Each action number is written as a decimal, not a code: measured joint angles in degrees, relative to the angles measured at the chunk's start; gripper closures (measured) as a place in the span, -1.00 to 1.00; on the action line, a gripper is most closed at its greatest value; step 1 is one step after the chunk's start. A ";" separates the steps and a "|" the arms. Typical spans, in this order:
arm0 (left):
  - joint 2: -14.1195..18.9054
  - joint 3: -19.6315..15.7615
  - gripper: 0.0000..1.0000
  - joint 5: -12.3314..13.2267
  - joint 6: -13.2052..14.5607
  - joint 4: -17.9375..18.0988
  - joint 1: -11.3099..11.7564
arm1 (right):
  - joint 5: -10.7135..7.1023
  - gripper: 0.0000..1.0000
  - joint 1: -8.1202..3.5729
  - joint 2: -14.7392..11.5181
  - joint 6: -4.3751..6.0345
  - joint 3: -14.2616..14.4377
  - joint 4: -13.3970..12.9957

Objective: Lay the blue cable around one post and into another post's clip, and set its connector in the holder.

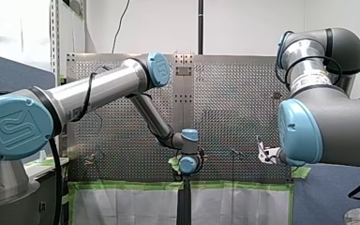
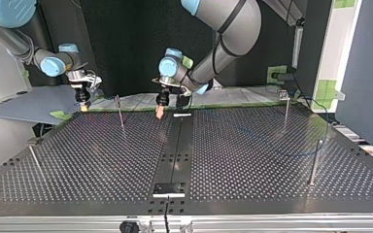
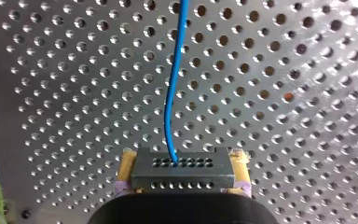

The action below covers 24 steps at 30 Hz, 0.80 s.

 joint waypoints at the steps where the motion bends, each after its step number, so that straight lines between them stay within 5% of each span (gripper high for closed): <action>1: 0.00 0.00 0.92 0.01 0.00 -0.05 0.05 | 0.02 1.00 0.03 0.31 -0.15 -0.27 0.20; 10: -0.03 0.00 0.92 0.28 -0.01 -0.57 0.69 | 0.03 1.00 0.21 2.48 -2.24 -2.76 4.10; 24: -0.04 0.01 0.92 0.28 -0.01 -0.61 1.40 | 0.05 1.00 0.23 2.63 -2.09 -4.46 5.25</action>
